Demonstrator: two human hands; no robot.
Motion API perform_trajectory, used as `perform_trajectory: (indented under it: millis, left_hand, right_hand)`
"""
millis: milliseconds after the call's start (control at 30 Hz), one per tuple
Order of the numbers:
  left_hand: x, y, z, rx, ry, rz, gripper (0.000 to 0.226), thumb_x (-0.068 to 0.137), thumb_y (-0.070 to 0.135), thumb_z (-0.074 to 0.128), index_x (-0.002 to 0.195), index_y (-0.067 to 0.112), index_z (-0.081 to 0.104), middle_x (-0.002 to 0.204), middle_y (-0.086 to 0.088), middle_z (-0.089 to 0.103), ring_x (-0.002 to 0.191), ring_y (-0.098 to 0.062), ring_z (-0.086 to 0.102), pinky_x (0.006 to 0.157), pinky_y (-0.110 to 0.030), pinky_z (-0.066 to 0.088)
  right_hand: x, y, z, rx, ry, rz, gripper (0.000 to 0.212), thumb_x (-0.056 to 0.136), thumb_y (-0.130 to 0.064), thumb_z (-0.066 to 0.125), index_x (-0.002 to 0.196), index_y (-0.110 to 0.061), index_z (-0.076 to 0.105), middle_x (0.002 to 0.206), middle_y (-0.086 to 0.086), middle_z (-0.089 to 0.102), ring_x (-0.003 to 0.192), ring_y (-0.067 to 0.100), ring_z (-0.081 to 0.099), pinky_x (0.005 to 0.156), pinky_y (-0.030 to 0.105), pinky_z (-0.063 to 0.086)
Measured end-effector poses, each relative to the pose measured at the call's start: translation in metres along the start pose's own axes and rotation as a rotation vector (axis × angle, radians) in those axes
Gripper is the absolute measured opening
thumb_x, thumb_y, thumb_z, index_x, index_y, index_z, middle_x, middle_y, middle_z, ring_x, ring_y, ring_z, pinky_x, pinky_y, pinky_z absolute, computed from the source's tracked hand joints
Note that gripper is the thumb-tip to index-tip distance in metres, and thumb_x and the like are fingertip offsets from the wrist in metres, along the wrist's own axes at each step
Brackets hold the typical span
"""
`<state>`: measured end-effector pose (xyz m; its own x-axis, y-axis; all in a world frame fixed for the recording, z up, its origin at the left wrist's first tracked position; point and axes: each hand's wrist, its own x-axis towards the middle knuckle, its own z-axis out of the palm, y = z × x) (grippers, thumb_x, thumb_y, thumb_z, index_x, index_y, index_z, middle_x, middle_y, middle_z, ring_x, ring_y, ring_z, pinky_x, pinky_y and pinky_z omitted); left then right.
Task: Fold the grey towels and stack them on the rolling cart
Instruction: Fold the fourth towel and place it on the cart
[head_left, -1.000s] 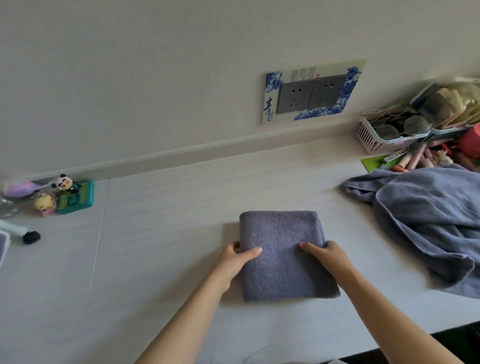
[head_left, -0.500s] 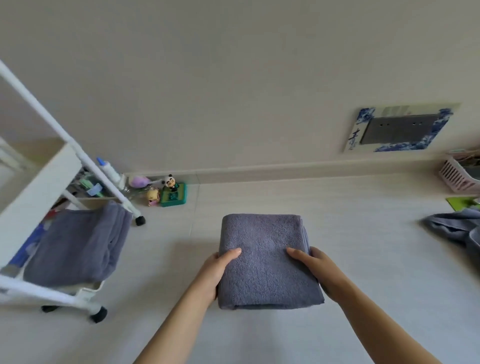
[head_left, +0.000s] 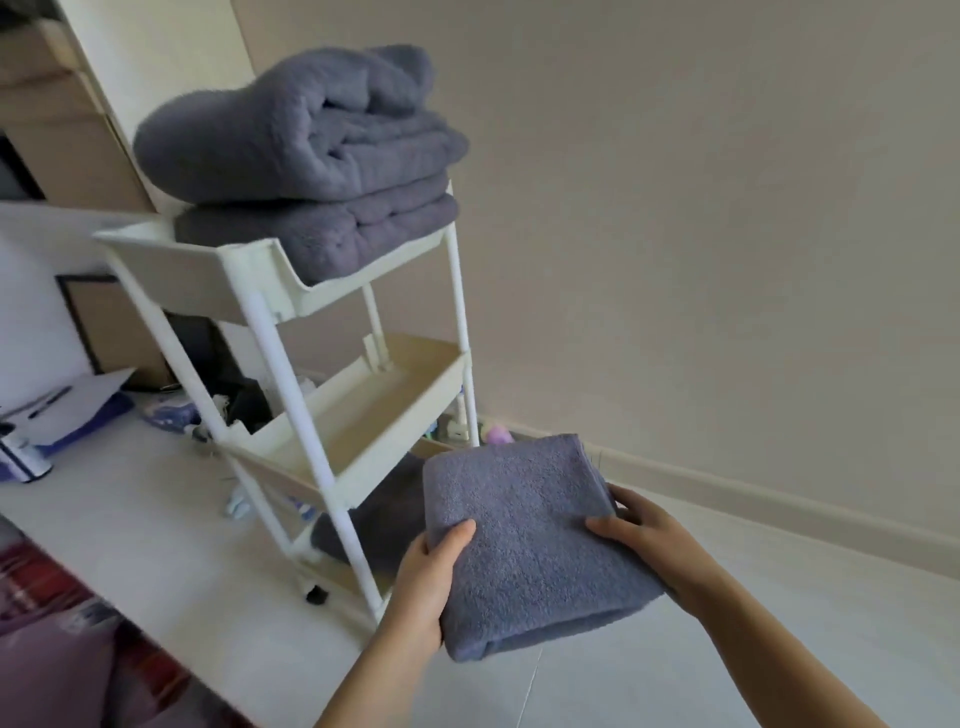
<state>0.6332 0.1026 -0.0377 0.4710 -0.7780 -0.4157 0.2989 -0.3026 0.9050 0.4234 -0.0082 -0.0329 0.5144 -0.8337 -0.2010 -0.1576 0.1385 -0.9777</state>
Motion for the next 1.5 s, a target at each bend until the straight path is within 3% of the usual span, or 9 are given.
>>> perform_trajectory:
  millis: [333, 467, 533, 767, 1000, 1100, 1167, 1300, 1500]
  left_hand:
    - [-0.028, 0.075, 0.004, -0.320, 0.028, 0.146, 0.031, 0.085, 0.029, 0.067, 0.107, 0.008, 0.064, 0.096, -0.008, 0.074, 0.092, -0.025, 0.070, 0.073, -0.032, 0.054]
    - [-0.039, 0.087, 0.014, -0.418, -0.062, 0.139, 0.034, 0.083, 0.025, 0.067, 0.111, 0.008, 0.063, 0.101, -0.009, 0.073, 0.096, -0.025, 0.069, 0.088, -0.040, 0.053]
    - [-0.039, 0.098, 0.014, -0.455, -0.067, 0.171, 0.027, 0.085, 0.024, 0.066, 0.106, 0.009, 0.064, 0.098, -0.010, 0.073, 0.091, -0.026, 0.071, 0.082, -0.040, 0.056]
    - [0.001, 0.129, -0.004, -0.544, 0.319, 0.305, 0.034, 0.079, 0.033, 0.072, 0.105, 0.012, 0.067, 0.100, -0.009, 0.072, 0.089, -0.027, 0.070, 0.079, -0.039, 0.054]
    - [0.024, 0.147, 0.003, -0.593, 0.555, 0.427, 0.038, 0.086, 0.022, 0.067, 0.120, 0.007, 0.058, 0.111, -0.010, 0.066, 0.097, -0.026, 0.065, 0.089, -0.042, 0.053]
    - [0.038, 0.150, -0.002, -0.383, 0.682, 0.479, 0.051, 0.085, 0.030, 0.067, 0.126, 0.005, 0.050, 0.122, -0.008, 0.061, 0.105, -0.024, 0.060, 0.092, -0.038, 0.050]
    - [0.046, 0.150, -0.007, -0.241, 0.725, 0.464, 0.073, 0.077, 0.042, 0.070, 0.135, 0.009, 0.042, 0.130, -0.007, 0.056, 0.113, -0.026, 0.057, 0.096, -0.040, 0.048]
    - [0.069, 0.148, -0.032, 0.045, 0.915, 0.500, 0.103, 0.059, 0.067, 0.065, 0.143, 0.018, 0.030, 0.140, -0.008, 0.048, 0.125, -0.028, 0.049, 0.102, -0.044, 0.043]
    - [0.078, 0.150, -0.035, 0.331, 0.953, 0.211, 0.086, 0.084, 0.050, 0.058, 0.151, 0.026, 0.011, 0.149, -0.024, 0.027, 0.134, -0.043, 0.032, 0.109, -0.050, 0.033]
  right_hand:
    - [0.041, -0.112, -0.002, -0.091, -0.139, -0.222, 0.056, 0.061, -0.032, 0.070, 0.114, -0.016, 0.065, 0.103, 0.007, 0.072, 0.099, 0.025, 0.067, 0.091, 0.039, 0.050]
    - [0.055, -0.148, -0.017, -0.142, -0.275, -0.252, 0.063, 0.052, -0.037, 0.070, 0.111, -0.015, 0.066, 0.102, 0.013, 0.071, 0.092, 0.027, 0.068, 0.079, 0.035, 0.053]
    - [0.067, -0.160, -0.017, -0.141, -0.313, -0.244, 0.059, 0.058, -0.033, 0.070, 0.112, -0.011, 0.066, 0.104, 0.015, 0.070, 0.094, 0.029, 0.067, 0.081, 0.037, 0.053]
    - [0.124, -0.173, 0.020, -0.150, -0.455, -0.154, 0.053, 0.075, -0.042, 0.062, 0.119, -0.010, 0.063, 0.118, 0.011, 0.065, 0.113, 0.030, 0.059, 0.100, 0.041, 0.043]
    - [0.156, -0.180, 0.031, -0.145, -0.603, -0.114, 0.071, 0.059, -0.041, 0.073, 0.127, -0.033, 0.055, 0.128, -0.003, 0.058, 0.114, 0.018, 0.055, 0.082, 0.035, 0.050]
    - [0.164, -0.183, 0.050, -0.126, -0.420, -0.265, 0.054, 0.065, -0.016, 0.076, 0.116, -0.022, 0.059, 0.120, 0.004, 0.059, 0.105, 0.021, 0.056, 0.074, 0.029, 0.052]
    - [0.167, -0.184, 0.068, -0.171, -0.296, -0.421, 0.041, 0.076, -0.001, 0.070, 0.109, -0.023, 0.059, 0.112, 0.004, 0.062, 0.104, 0.019, 0.058, 0.084, 0.028, 0.050]
    - [0.184, -0.176, 0.102, -0.187, -0.189, -0.500, 0.043, 0.080, -0.007, 0.069, 0.119, -0.020, 0.061, 0.116, -0.002, 0.061, 0.110, 0.017, 0.056, 0.099, 0.031, 0.044]
    - [0.201, -0.156, 0.133, -0.437, -0.151, -0.573, 0.047, 0.086, -0.012, 0.061, 0.131, -0.020, 0.052, 0.128, -0.001, 0.058, 0.118, 0.018, 0.051, 0.092, 0.016, 0.033]
